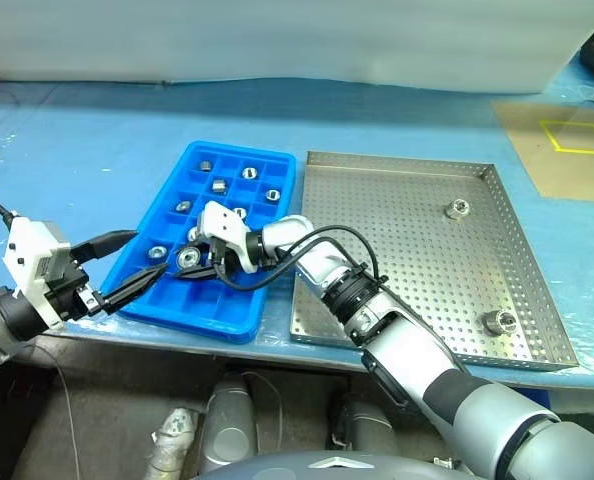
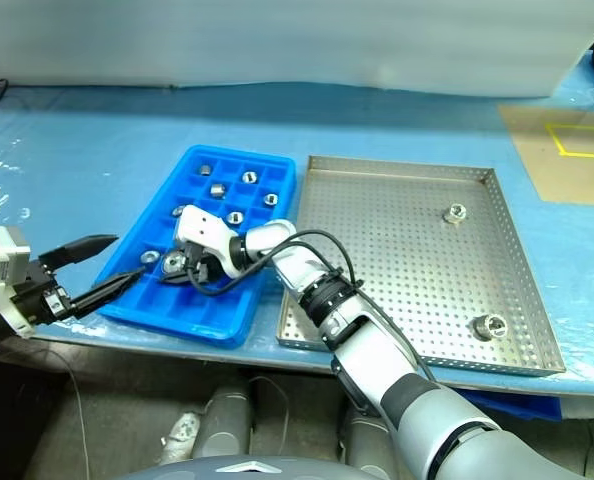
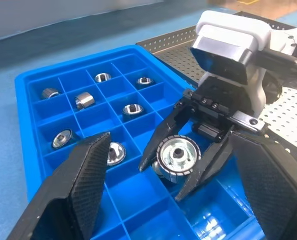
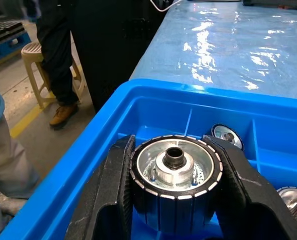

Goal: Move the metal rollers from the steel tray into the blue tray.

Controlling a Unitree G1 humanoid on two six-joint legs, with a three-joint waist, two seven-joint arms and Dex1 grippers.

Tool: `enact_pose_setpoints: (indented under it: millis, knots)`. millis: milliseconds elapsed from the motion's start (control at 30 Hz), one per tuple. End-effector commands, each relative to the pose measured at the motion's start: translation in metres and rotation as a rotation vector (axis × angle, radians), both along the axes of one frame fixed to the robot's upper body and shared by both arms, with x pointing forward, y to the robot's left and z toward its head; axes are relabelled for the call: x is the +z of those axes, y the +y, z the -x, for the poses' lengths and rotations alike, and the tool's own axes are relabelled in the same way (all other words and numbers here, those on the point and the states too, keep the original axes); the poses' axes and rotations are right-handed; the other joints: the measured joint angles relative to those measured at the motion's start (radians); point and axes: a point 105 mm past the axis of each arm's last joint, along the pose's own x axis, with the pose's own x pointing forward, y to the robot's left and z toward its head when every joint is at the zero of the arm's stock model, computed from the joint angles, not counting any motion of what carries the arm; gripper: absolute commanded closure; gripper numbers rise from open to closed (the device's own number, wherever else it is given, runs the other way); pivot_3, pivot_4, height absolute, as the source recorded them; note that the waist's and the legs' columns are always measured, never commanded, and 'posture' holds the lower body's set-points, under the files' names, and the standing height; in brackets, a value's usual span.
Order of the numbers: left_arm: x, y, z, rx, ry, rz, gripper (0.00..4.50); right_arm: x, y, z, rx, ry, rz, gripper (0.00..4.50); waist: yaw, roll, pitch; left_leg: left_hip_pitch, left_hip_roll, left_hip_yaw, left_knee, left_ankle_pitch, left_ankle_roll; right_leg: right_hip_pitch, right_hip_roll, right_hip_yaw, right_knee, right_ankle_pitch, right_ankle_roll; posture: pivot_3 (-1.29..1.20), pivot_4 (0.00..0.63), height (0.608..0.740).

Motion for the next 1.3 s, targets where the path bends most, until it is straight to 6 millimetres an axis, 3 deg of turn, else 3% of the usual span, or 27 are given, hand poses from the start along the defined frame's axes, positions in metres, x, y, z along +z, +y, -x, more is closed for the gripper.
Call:
enact_pose_setpoints:
  millis: [33, 333, 533, 667, 867, 1033, 1167, 1300]
  knots:
    - [0.006, -0.001, -0.001, -0.019, -0.027, -0.026, 0.48, 0.038, 0.063, 0.056, 0.172, -0.017, -0.157, 2.82, 0.0, 0.0, 0.0, 0.0, 0.0, 0.0, 0.0, 0.0, 0.0, 0.0, 0.0, 0.0, 0.0, 0.0, 0.0, 0.29, 0.15, 0.74]
    - [0.004, -0.002, 0.003, -0.005, -0.025, -0.028, 0.48, 0.006, 0.088, 0.07, 0.138, -0.034, -0.091, 2.82, 0.001, 0.0, 0.0, 0.0, 0.0, 0.0, 0.0, 0.0, 0.0, 0.0, 0.0, 0.0, 0.0, 0.0, 0.0, 0.34, 0.15, 0.74]
    - [0.002, -0.004, 0.006, 0.002, -0.018, -0.024, 0.48, 0.015, 0.1, 0.091, 0.195, -0.031, -0.134, 2.82, 0.002, 0.0, 0.0, 0.002, 0.0, -0.001, 0.0, 0.0, 0.0, 0.002, 0.0, 0.0, 0.001, -0.003, 0.004, 0.35, 0.15, 0.74]
    - [0.002, -0.005, 0.005, -0.001, -0.021, -0.016, 0.48, 0.032, 0.097, 0.083, 0.179, -0.033, -0.183, 2.82, 0.001, 0.0, 0.0, 0.002, 0.0, -0.001, 0.0, 0.0, 0.0, 0.002, 0.0, 0.0, 0.001, -0.003, 0.006, 0.34, 0.15, 0.74]
    - [0.001, -0.005, -0.003, -0.012, -0.023, -0.005, 0.48, 0.054, 0.078, 0.059, 0.141, -0.072, -0.225, 2.82, 0.0, 0.0, 0.0, 0.001, 0.0, -0.001, 0.0, 0.0, 0.0, 0.001, 0.0, 0.0, 0.001, 0.0, 0.0, 0.29, 0.15, 0.74]
    - [0.0, -0.011, -0.018, -0.066, -0.022, 0.012, 0.48, 0.082, 0.036, 0.022, 0.072, -0.114, -0.267, 2.82, -0.007, 0.0, 0.0, 0.001, 0.0, -0.001, 0.002, 0.0, -0.001, 0.001, 0.0, 0.0, 0.002, 0.0, 0.0, 0.22, 0.15, 0.74]
    - [-0.005, -0.017, -0.031, -0.106, -0.02, 0.027, 0.48, 0.083, -0.001, -0.003, 0.016, -0.158, -0.223, 2.82, -0.024, -0.001, -0.001, 0.002, 0.0, -0.001, 0.002, 0.001, -0.001, 0.002, 0.0, 0.0, 0.003, 0.0, 0.0, 0.12, 0.15, 0.74]
    - [-0.006, -0.018, -0.044, -0.135, -0.026, 0.028, 0.48, 0.071, -0.027, -0.013, -0.036, -0.159, -0.171, 2.82, -0.029, -0.003, -0.002, 0.003, -0.001, -0.001, 0.003, 0.002, -0.002, 0.004, 0.0, 0.0, 0.002, 0.001, 0.0, 0.08, 0.15, 0.74]
